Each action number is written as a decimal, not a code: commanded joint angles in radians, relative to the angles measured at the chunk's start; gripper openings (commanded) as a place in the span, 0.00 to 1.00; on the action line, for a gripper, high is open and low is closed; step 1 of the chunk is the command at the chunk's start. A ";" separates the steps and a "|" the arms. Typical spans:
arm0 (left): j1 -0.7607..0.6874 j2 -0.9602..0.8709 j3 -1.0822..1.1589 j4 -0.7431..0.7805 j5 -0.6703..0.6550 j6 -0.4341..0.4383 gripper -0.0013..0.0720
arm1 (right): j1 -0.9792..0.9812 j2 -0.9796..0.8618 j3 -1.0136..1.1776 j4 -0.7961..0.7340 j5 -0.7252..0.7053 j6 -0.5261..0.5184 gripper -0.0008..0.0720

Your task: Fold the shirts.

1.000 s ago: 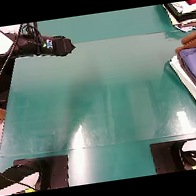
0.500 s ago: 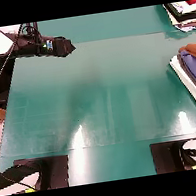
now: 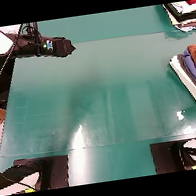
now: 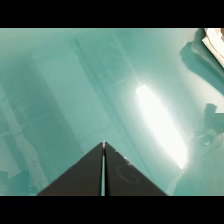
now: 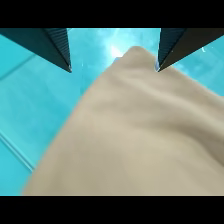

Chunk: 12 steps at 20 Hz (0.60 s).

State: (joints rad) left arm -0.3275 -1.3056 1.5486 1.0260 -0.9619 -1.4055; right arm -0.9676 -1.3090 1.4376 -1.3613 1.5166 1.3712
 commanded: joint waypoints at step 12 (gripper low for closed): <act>0.000 0.000 0.000 -0.001 0.005 -0.001 0.05 | 0.675 0.003 0.332 0.390 -0.130 0.005 0.78</act>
State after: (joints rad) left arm -0.3283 -1.3056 1.5486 1.0248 -0.9588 -1.4055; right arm -0.4767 -1.3060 1.7256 -1.0000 1.4418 1.3827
